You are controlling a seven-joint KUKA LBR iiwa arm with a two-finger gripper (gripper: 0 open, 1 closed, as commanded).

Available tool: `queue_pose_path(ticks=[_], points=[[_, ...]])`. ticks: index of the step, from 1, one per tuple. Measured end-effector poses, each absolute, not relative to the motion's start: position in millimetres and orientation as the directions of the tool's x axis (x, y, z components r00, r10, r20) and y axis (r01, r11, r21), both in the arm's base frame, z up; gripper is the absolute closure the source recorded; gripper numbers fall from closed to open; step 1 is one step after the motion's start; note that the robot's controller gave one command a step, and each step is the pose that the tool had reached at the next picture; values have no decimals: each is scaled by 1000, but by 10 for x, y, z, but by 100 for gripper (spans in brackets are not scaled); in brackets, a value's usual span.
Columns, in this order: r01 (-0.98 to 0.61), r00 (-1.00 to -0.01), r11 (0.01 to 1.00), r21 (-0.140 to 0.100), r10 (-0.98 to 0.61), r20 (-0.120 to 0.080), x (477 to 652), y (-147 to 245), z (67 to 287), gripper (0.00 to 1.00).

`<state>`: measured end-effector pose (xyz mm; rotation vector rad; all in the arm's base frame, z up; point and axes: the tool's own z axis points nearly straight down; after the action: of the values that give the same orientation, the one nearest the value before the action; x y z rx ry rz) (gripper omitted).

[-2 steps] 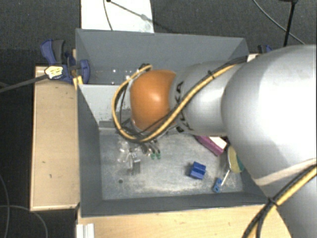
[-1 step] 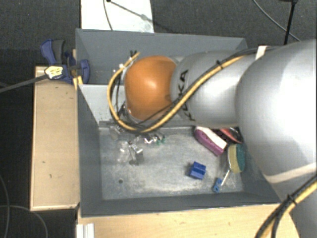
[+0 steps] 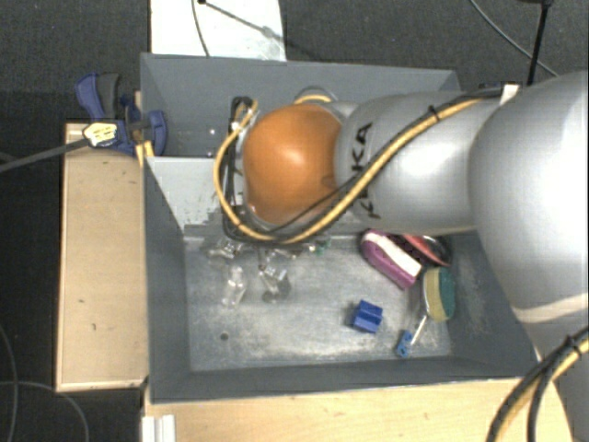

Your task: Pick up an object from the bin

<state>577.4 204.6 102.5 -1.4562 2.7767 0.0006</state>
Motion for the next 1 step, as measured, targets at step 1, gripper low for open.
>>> queue_pose_path(ticks=[1], points=[[-992, -129, 129, 1, -992, -1, 5673, 2133, 695, 0]])
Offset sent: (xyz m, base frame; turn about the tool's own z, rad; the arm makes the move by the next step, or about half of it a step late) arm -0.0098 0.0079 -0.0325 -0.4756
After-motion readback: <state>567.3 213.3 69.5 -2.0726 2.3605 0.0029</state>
